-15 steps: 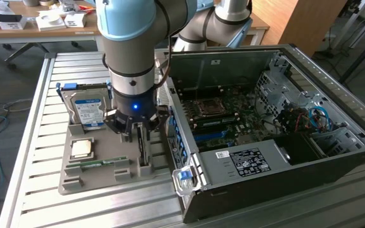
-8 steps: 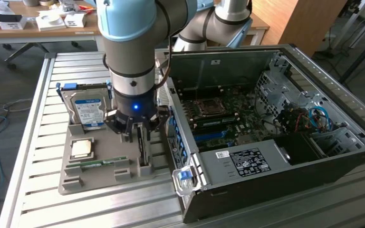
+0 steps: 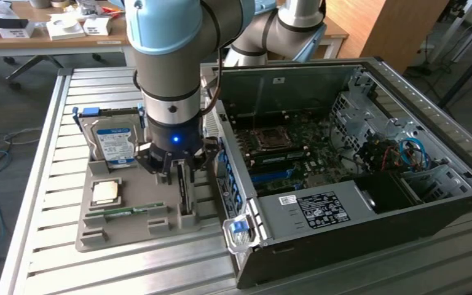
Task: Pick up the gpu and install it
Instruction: 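Pick up the gpu and move the gpu toward the slot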
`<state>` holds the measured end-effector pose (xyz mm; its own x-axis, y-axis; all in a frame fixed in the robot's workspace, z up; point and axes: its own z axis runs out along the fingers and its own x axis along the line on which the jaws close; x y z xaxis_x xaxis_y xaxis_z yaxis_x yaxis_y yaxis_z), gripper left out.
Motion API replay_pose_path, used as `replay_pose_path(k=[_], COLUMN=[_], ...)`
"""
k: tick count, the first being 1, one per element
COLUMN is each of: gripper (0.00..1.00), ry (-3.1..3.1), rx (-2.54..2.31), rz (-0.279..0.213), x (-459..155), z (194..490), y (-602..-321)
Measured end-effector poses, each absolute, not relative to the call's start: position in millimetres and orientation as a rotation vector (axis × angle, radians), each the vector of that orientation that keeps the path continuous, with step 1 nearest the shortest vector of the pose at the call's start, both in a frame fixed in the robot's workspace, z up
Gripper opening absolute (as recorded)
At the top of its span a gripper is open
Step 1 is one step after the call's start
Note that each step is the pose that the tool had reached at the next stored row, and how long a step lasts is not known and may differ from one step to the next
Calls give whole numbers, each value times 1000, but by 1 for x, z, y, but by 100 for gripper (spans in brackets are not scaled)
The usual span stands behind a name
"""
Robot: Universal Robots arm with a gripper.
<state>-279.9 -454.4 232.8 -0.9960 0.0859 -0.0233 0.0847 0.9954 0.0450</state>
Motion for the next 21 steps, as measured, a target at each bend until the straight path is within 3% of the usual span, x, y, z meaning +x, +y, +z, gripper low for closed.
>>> replay_pose_path(k=[21], gripper=[47], ry=[3113], rx=[133], rz=[69], x=[-279], z=[233], y=[-455])
